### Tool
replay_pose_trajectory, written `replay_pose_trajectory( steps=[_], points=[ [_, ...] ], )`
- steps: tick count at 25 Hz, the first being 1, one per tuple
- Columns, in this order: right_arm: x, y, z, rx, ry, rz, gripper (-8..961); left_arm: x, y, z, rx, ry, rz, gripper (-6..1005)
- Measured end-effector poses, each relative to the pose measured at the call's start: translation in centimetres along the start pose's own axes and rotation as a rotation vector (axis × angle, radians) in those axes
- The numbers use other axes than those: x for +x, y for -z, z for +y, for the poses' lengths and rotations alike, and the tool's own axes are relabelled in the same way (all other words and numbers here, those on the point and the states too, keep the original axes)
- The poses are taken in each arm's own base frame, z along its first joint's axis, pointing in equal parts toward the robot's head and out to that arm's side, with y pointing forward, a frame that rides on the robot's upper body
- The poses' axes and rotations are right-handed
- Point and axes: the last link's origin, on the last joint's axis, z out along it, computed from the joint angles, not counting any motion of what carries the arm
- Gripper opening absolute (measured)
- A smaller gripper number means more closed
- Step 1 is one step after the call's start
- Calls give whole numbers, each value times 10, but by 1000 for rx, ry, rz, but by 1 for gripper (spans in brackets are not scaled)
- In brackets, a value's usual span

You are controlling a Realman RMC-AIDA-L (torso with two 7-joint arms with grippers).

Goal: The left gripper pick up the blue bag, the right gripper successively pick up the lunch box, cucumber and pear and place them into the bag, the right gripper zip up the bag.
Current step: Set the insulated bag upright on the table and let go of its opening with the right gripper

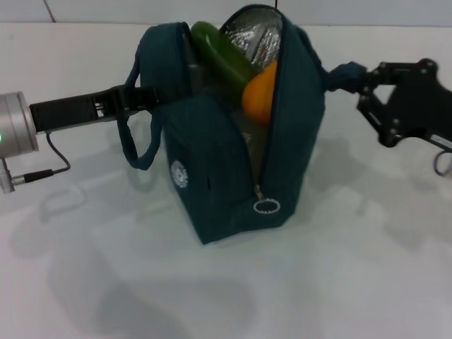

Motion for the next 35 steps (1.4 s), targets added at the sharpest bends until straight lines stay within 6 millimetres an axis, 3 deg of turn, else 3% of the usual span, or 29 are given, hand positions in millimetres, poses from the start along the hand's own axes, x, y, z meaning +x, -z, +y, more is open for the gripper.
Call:
replay_pose_trajectory(
  steps=[5, 13, 20, 35],
  points=[
    [-23, 28, 5, -17, 27, -118, 62, -4, -6, 0, -19, 11, -8, 44],
    [-26, 53, 6, 24, 23, -139, 61, -7, -15, 0, -41, 24, -23, 44],
    [-7, 75, -3, 140, -37, -86, 61, -12, -13, -11, 12, 58, -4, 44],
    [17, 98, -8, 273, -70, -18, 61, -11, -10, -28, 122, 79, 29, 45]
  ],
)
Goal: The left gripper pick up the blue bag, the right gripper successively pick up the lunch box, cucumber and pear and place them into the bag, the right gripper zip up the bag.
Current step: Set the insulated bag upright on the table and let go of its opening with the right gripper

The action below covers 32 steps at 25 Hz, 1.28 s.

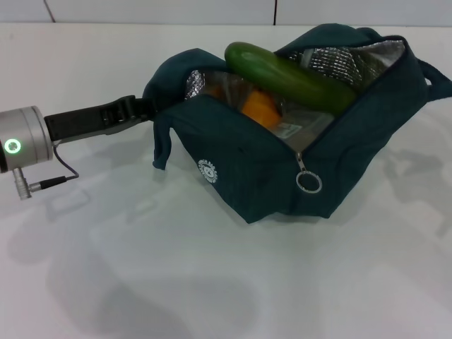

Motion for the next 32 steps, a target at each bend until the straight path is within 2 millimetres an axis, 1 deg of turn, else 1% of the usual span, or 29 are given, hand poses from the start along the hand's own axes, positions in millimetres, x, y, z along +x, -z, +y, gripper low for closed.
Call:
replay_pose_trajectory(
  steps=[4, 6, 9, 12, 13, 16, 17, 18, 22, 26, 32],
  points=[
    [0, 0, 2, -7, 14, -11, 62, 1, -3, 0, -2, 5, 6, 45],
    [-6, -1, 4, -35, 26, -43, 62, 3, -7, 6, -32, -3, 1, 45],
    [-14, -1, 8, -69, 39, -84, 61, 2, -12, 19, -111, -23, -35, 45],
    [-15, 2, 8, -67, 42, -93, 60, 0, -17, 30, -188, -37, -44, 45],
    [-15, 2, 8, -68, 41, -91, 60, 0, -17, 30, -188, -37, -44, 46],
    [-18, -1, 9, -90, 48, -105, 59, -3, -29, 43, -251, -61, -76, 46],
    [-20, -2, 10, -101, 53, -115, 59, -3, -29, 43, -251, -61, -76, 46],
    [-20, -2, 10, -101, 53, -115, 59, -5, -36, 48, -265, -89, -113, 46],
    [-17, -10, 11, -127, 64, -91, 58, -6, -44, 43, -220, -89, -126, 46],
    [-31, -11, 10, -155, 119, -127, 58, -2, -42, 47, -239, -100, -110, 46],
    [-38, -12, 2, -134, 151, -147, 57, 4, -45, 49, -238, -111, -93, 46]
  ],
)
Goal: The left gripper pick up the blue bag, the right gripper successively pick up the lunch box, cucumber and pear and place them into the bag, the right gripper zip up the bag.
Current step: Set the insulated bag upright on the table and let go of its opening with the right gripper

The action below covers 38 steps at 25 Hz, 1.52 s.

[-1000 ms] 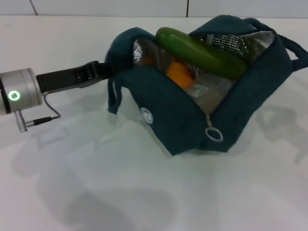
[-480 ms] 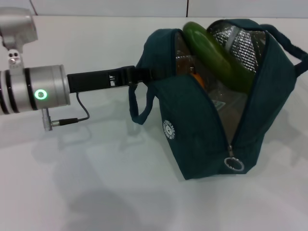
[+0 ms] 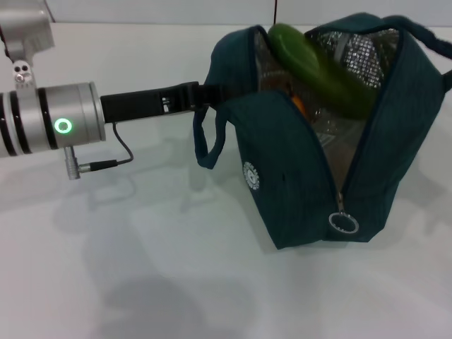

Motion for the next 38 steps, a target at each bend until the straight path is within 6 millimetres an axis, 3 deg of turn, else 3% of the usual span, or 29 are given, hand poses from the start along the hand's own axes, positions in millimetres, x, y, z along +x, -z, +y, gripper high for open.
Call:
replay_pose_trajectory(
  steps=[3, 5, 8, 11, 18, 23, 31, 38],
  points=[
    [-13, 11, 5, -24, 30, -48, 57, -2, 6, 9, -55, -50, -10, 46],
    [-23, 33, 9, 3, 49, -79, 57, -10, 18, 10, -70, -61, 28, 46],
    [-26, 58, 10, 81, 44, -86, 57, -18, 43, -4, 1, -18, 145, 47],
    [-19, 64, 11, 95, 16, -58, 58, -21, 58, -17, 77, 36, 230, 47],
    [-8, 60, 11, 85, 9, -1, 58, -25, 55, -26, 111, 74, 228, 47],
    [-3, 56, 7, 100, 4, 24, 57, -24, 48, -20, 71, 65, 206, 47],
    [12, 24, 13, 6, -65, 23, 58, -30, 19, -4, -55, 66, 96, 47],
    [22, -3, 23, -118, -87, 55, 57, -29, 7, -2, -72, 74, 72, 48]
  ],
)
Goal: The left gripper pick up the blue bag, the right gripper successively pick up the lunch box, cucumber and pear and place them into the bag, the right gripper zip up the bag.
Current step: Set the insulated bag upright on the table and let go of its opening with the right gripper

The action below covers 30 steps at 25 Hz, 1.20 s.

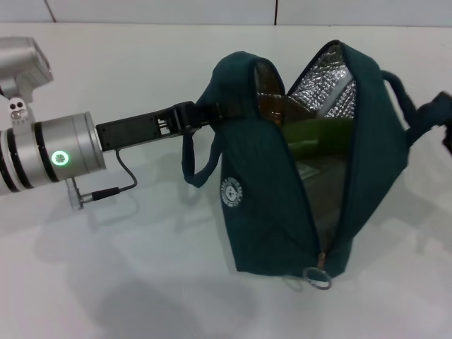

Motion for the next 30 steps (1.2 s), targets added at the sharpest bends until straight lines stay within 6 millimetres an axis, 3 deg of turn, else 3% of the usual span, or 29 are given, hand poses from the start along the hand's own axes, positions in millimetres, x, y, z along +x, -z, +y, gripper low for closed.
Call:
replay_pose_trajectory(
  steps=[20, 30],
  points=[
    [9, -8, -7, 3, 3, 63, 56, -1, -7, -16, 103, -15, -6, 48],
    [11, -12, -2, -27, -46, 73, 135, 0, -6, -17, 107, -13, 2, 49]
  ],
)
